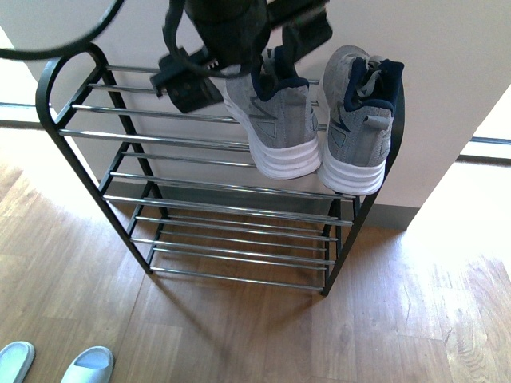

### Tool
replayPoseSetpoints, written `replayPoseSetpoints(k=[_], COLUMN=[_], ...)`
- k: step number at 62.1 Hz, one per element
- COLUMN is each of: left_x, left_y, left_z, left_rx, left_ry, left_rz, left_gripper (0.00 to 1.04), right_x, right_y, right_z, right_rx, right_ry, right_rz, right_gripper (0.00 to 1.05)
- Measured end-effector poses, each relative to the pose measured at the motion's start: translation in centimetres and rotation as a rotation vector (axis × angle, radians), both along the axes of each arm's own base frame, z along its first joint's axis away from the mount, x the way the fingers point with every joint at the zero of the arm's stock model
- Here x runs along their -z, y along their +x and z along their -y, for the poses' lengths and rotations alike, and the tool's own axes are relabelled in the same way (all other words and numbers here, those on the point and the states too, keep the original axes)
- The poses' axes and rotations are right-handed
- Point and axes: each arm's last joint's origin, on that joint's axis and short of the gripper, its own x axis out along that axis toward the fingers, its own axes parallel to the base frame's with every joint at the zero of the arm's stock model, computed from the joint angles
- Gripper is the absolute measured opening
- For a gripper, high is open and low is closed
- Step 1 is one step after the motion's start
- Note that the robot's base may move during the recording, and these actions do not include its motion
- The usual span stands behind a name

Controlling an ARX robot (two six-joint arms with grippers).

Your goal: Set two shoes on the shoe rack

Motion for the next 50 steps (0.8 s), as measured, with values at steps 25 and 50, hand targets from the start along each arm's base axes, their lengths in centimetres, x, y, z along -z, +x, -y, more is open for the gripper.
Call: replayPoseSetpoints(k=[25,50], left_x=[-6.6,-8.4], left_y=[-8.5,-21.2], left_z=[-7.3,-17.2], left_rx=[-0.132,-0.353], left_ry=[0.325,0.555], left_rz=[0.321,0.434], left_gripper=[0.95,0.95], right_x=[0.0,0.0], right_y=[0.0,0.0], right_z=[0.0,0.0], right_rx=[0.0,0.0], right_ry=[0.0,0.0], right_rz=[0.0,0.0], right_gripper=[0.96,0.96])
